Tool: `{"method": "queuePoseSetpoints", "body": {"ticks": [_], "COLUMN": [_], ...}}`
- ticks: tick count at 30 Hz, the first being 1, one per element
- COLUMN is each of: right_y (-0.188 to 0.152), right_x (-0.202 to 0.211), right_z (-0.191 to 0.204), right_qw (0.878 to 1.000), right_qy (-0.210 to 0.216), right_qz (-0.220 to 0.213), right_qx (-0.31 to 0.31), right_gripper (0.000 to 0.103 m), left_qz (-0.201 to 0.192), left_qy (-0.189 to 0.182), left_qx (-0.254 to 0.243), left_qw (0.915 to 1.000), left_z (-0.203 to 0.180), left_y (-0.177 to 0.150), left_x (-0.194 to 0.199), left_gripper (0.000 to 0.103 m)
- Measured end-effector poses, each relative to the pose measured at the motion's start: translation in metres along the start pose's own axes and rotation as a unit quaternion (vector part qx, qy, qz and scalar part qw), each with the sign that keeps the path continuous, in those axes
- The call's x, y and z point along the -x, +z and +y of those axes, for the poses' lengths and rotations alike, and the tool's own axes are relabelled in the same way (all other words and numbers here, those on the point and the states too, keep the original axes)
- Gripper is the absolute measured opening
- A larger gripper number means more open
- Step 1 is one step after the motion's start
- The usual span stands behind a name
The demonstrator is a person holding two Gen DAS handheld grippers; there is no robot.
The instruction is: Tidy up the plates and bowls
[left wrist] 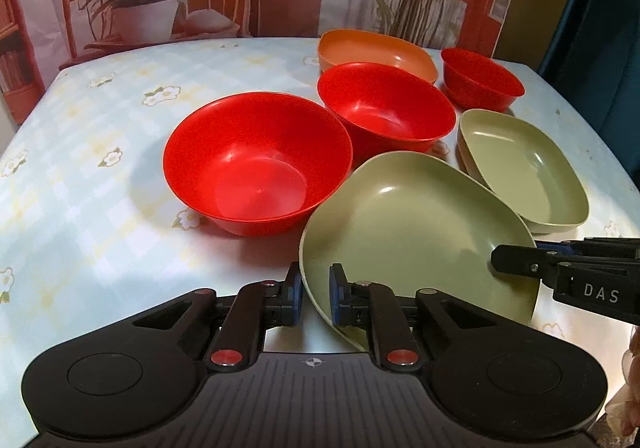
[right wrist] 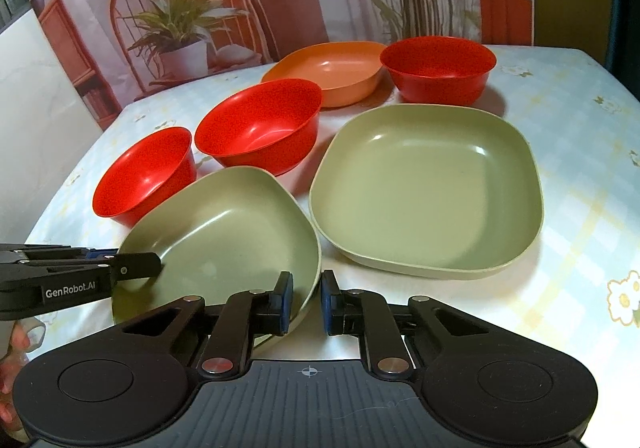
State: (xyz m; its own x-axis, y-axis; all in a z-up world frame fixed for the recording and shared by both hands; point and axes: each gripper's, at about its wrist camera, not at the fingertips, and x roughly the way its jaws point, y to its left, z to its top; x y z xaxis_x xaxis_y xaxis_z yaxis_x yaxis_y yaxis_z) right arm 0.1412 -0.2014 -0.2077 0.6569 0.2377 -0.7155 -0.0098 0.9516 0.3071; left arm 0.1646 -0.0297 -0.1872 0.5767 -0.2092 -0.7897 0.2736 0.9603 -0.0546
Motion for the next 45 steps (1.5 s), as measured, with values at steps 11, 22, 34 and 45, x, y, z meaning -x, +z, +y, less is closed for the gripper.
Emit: {"method": "queuePoseSetpoints", "body": {"ticks": [11, 22, 34, 45], "right_y": [0.003, 0.004, 0.004, 0.015], "right_x": [0.008, 0.025, 0.037, 0.058], "right_z": [0.004, 0.012, 0.013, -0.007], "right_qw": [1.0, 0.999, 0.999, 0.998], "right_qy": [0.013, 0.016, 0.014, 0.008], "right_qz": [-0.006, -0.023, -0.038, -0.065], "right_qx": [0.005, 0.017, 0.017, 0.003], "right_gripper": [0.013, 0.013, 0.013, 0.013], "left_qz": [-0.009, -0.029, -0.036, -0.039], "left_qy": [0.003, 0.004, 0.001, -0.026], "left_qx": [0.01, 0.012, 0.004, -0.025], "left_qw": [0.9999, 0.9995, 0.9994, 0.9986], "left_z": [0.003, 0.004, -0.003, -0.025], "left_y": [-0.003, -0.005, -0.006, 0.011], "left_x": [0.016, 0.032, 0.04, 0.042], "left_gripper": [0.015, 0.015, 0.015, 0.015]}}
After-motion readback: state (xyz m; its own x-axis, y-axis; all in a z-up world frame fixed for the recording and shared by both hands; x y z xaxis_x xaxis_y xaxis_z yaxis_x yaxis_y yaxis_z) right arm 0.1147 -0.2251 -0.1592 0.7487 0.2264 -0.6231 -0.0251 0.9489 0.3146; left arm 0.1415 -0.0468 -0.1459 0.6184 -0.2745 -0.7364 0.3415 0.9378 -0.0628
